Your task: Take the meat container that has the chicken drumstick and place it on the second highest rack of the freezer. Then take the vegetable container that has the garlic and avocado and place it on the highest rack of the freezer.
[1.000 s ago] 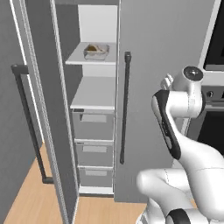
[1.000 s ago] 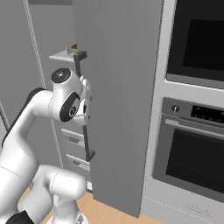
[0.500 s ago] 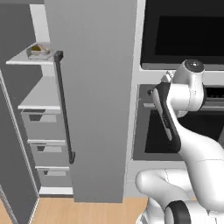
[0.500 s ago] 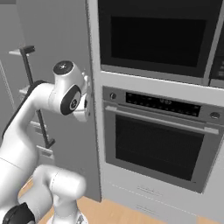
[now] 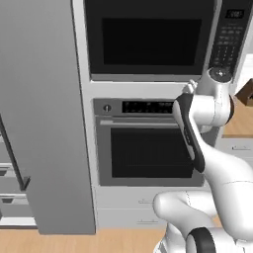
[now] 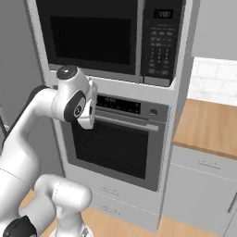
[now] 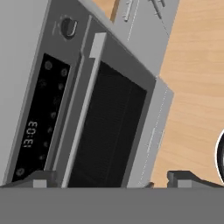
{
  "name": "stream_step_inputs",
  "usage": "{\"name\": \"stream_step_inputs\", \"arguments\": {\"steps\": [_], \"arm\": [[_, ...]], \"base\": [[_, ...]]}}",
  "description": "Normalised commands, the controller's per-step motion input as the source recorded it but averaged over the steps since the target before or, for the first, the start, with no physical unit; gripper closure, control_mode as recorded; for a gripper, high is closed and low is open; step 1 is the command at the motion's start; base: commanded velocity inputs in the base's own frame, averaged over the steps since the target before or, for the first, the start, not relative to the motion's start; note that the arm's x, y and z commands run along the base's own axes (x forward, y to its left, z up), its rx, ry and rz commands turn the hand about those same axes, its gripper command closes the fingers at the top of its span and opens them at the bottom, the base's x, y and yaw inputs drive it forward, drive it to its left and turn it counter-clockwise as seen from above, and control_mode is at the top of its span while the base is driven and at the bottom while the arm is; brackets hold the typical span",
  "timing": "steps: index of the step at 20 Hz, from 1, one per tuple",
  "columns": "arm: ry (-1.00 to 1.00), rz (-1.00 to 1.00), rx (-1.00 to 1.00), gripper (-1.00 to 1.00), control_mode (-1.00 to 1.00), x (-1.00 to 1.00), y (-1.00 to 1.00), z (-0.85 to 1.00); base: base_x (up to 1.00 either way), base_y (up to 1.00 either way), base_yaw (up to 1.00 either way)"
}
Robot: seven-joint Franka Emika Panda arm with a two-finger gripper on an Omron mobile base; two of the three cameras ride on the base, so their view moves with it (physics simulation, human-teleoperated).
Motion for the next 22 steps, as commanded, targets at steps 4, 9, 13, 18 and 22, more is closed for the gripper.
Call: {"name": "stream_step_inputs", "arguments": {"steps": [4, 9, 13, 18, 22], "arm": [[0.0, 0.0, 0.0, -1.0, 1.0, 0.0, 0.0, 0.0], [0.0, 0.0, 0.0, -1.0, 1.0, 0.0, 0.0, 0.0], [0.0, 0.0, 0.0, -1.0, 1.0, 0.0, 0.0, 0.0], [0.0, 0.0, 0.0, -1.0, 1.0, 0.0, 0.0, 0.0], [0.0, 0.0, 0.0, -1.0, 1.0, 0.0, 0.0, 0.0]], "base": [[0.49, -1.0, -0.01], [0.37, -1.0, 0.0], [0.29, -1.0, 0.0], [0.26, -1.0, 0.0], [0.31, -1.0, 0.0]]}}
